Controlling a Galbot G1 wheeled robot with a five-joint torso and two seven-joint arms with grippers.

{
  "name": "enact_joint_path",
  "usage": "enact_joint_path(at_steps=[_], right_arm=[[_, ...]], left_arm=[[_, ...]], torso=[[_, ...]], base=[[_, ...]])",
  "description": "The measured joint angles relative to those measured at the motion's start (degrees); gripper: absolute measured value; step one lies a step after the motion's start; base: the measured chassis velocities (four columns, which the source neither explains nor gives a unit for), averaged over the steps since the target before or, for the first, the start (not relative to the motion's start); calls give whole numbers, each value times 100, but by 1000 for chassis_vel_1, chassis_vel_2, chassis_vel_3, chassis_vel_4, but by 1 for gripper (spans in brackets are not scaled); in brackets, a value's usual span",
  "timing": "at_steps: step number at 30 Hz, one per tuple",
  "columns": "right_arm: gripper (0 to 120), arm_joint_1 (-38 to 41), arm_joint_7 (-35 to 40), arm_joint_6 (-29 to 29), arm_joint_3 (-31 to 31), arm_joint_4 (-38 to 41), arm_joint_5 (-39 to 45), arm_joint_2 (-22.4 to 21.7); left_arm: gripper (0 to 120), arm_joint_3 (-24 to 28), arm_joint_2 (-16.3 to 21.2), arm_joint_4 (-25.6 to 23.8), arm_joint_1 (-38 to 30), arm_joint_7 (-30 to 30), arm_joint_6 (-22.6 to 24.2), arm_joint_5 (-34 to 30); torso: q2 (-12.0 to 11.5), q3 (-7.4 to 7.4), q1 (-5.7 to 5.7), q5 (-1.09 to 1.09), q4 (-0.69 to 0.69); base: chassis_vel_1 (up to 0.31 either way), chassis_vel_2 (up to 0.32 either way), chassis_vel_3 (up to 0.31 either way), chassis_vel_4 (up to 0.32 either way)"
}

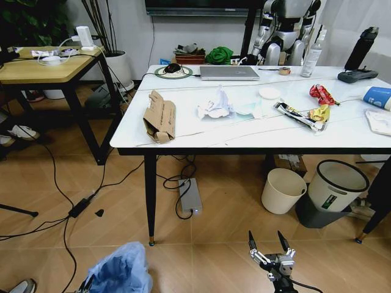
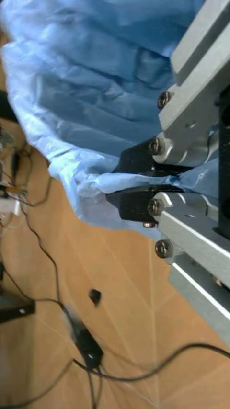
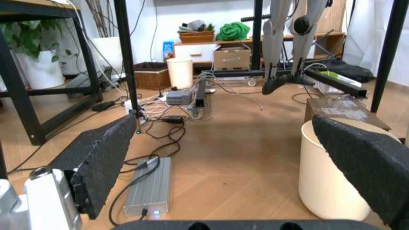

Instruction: Pick up the trash bin and place the trash from the table into it.

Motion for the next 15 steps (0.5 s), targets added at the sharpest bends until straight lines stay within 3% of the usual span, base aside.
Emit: enact_joint_path(at_steps=[7,12,15], right_arm=[[100,-22,0,0,2,13,-16,0],[100,-67,1,1,51,15,-22,0],[100,-79,1,0,77,15,-23,0]], left_arm=[[0,66,19,-820,411,78,296,-350],[0,348,35,-2088,1000,-323,879,-696],[0,435,39,-2553,1191,-519,1050,-715]], torso=[[60,35,24,1,1],[209,131,77,2,1],[271,170,100,1,0]], base=[[0,0,0,0],[0,0,0,0],[0,0,0,0]])
